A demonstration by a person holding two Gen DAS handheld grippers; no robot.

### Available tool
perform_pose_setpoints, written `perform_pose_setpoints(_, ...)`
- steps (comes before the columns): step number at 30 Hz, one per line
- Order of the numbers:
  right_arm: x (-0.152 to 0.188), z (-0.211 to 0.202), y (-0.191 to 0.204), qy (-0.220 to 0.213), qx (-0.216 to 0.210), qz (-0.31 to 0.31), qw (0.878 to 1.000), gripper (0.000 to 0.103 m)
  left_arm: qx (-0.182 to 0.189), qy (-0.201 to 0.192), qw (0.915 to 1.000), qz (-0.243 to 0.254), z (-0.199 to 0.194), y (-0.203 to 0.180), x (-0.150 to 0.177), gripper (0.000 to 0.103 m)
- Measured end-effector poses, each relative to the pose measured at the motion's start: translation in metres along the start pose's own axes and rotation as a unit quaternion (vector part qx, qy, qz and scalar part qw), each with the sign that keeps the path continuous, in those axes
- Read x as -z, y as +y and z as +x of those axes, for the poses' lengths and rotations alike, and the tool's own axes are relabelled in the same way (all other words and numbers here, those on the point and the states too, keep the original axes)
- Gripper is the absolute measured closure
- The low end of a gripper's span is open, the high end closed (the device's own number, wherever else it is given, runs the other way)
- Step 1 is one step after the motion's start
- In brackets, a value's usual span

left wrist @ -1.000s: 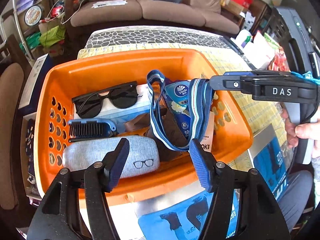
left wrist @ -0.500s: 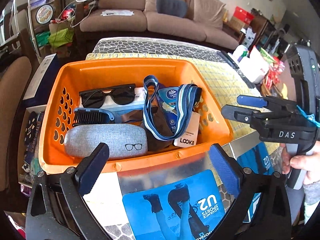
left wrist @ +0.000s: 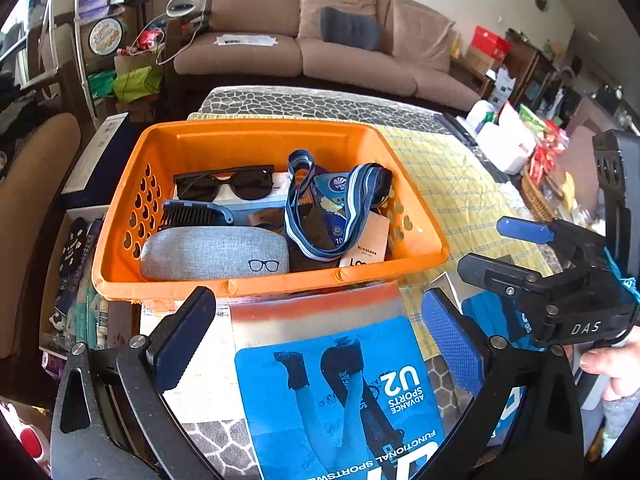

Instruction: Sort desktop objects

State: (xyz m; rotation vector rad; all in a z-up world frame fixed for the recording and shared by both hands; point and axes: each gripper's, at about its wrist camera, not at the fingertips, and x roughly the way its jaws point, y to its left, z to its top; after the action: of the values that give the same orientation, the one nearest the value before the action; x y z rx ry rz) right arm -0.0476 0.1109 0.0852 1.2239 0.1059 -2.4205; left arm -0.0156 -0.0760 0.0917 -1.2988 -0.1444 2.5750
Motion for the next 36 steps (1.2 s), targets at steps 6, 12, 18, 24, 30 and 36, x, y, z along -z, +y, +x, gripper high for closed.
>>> perform_pose_setpoints(6,0.018,-0.004,-0.006,0.001,0.011,0.006,1.000,0.000,-0.002,0.000,1.0000,-0.006,0.005,-0.010,0.012,0.000)
perform_pose_setpoints(12,0.033,-0.007,-0.021,-0.001,0.016,0.025,1.000,0.000,0.000,0.000,0.9999,-0.014,0.016,-0.018,0.022,0.000)
perform_pose_setpoints(18,0.050,-0.007,-0.055,-0.005,0.038,0.054,0.998,0.000,-0.004,0.009,0.9998,-0.016,0.039,-0.025,0.032,0.000)
perform_pose_setpoints(24,0.073,0.005,-0.092,-0.005,0.072,0.093,0.993,0.000,-0.021,0.014,0.9995,-0.019,0.068,-0.033,0.040,0.000)
perform_pose_setpoints(30,0.078,0.025,-0.106,0.004,0.098,0.082,0.992,0.000,-0.042,0.018,0.9985,-0.029,0.092,-0.034,0.039,0.000)
perform_pose_setpoints(36,0.075,0.037,-0.115,0.002,0.104,0.090,0.991,0.000,-0.063,0.012,0.9977,-0.022,0.103,-0.040,0.031,0.000)
